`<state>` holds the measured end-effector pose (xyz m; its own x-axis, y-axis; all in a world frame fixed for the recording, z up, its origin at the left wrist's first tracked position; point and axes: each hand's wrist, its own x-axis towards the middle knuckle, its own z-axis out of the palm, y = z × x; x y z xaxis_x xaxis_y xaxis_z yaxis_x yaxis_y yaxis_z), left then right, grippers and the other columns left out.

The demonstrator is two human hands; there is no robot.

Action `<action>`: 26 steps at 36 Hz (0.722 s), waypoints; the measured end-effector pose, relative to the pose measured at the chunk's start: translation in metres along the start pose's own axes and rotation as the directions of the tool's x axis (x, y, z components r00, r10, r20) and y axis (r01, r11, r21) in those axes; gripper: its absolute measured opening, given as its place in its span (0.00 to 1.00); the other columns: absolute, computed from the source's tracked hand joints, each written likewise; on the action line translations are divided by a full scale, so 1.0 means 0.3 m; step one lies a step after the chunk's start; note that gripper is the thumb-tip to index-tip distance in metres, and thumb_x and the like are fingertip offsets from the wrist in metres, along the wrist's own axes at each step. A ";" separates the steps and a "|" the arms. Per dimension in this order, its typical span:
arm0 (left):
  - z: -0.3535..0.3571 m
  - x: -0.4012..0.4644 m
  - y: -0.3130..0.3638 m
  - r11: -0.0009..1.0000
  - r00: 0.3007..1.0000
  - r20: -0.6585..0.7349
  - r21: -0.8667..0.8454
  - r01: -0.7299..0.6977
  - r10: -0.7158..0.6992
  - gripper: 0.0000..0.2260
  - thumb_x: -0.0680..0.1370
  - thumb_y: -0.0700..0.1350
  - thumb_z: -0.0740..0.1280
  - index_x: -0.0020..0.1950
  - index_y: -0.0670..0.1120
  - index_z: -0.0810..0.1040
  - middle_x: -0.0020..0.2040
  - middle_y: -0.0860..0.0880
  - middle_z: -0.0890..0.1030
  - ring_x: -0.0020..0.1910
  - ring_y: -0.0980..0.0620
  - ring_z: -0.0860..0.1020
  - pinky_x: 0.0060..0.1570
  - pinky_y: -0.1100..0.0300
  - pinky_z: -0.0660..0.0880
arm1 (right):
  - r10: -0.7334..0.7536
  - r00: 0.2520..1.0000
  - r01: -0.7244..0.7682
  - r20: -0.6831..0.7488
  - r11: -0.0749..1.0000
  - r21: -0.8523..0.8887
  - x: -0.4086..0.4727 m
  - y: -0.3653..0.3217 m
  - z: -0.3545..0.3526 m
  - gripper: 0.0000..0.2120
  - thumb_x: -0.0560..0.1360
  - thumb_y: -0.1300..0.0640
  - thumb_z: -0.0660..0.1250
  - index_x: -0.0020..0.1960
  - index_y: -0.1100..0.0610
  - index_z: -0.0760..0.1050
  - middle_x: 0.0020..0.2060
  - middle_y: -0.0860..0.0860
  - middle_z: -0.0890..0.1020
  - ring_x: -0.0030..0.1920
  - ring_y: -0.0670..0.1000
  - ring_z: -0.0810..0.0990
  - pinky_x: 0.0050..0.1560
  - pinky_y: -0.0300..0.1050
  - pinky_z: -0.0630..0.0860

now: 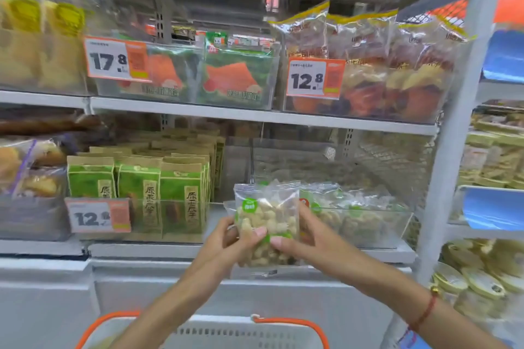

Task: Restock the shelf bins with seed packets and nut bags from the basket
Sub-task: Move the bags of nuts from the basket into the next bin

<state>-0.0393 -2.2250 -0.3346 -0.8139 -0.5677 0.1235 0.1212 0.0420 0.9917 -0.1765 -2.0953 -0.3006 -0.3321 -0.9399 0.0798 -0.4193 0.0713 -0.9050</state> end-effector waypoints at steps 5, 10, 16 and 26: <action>0.009 0.049 0.077 0.994 0.990 0.114 0.061 -0.095 0.088 0.21 0.70 0.51 0.73 0.60 0.52 0.73 0.50 0.64 0.82 0.51 0.65 0.79 0.42 0.77 0.71 | -0.123 0.982 0.121 -0.145 0.992 -0.023 0.023 -0.034 -0.034 0.34 0.70 0.44 0.72 0.71 0.45 0.62 0.57 0.38 0.80 0.59 0.37 0.77 0.61 0.38 0.74; 0.001 0.120 0.129 0.960 0.972 0.201 0.225 -0.169 0.124 0.22 0.69 0.51 0.74 0.61 0.55 0.74 0.54 0.59 0.82 0.53 0.62 0.79 0.49 0.69 0.74 | -0.141 0.980 0.138 -0.138 0.990 -0.034 0.048 -0.041 -0.108 0.28 0.66 0.44 0.75 0.63 0.46 0.70 0.55 0.41 0.82 0.56 0.42 0.80 0.57 0.40 0.76; 0.022 0.242 0.191 0.927 0.968 0.073 0.277 -0.251 0.240 0.24 0.66 0.61 0.67 0.59 0.56 0.74 0.54 0.59 0.79 0.52 0.66 0.77 0.49 0.68 0.73 | 0.000 0.961 0.011 -0.277 0.999 0.040 0.150 -0.048 -0.192 0.33 0.60 0.39 0.77 0.61 0.47 0.73 0.54 0.47 0.82 0.56 0.49 0.81 0.60 0.54 0.76; -0.036 0.529 0.048 0.811 0.944 -0.237 0.583 -0.049 0.228 0.20 0.80 0.53 0.59 0.71 0.50 0.66 0.68 0.51 0.71 0.64 0.51 0.71 0.62 0.55 0.69 | 0.425 0.875 -0.304 -0.230 0.854 0.422 0.402 -0.067 -0.366 0.08 0.76 0.54 0.66 0.43 0.57 0.72 0.32 0.52 0.73 0.23 0.47 0.71 0.30 0.41 0.71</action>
<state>-0.1605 -2.3235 -0.3009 -0.6060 -0.7216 0.3347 -0.1928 0.5414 0.8184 -0.3009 -2.1734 -0.2268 -0.6633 -0.7155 -0.2191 0.0994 0.2060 -0.9735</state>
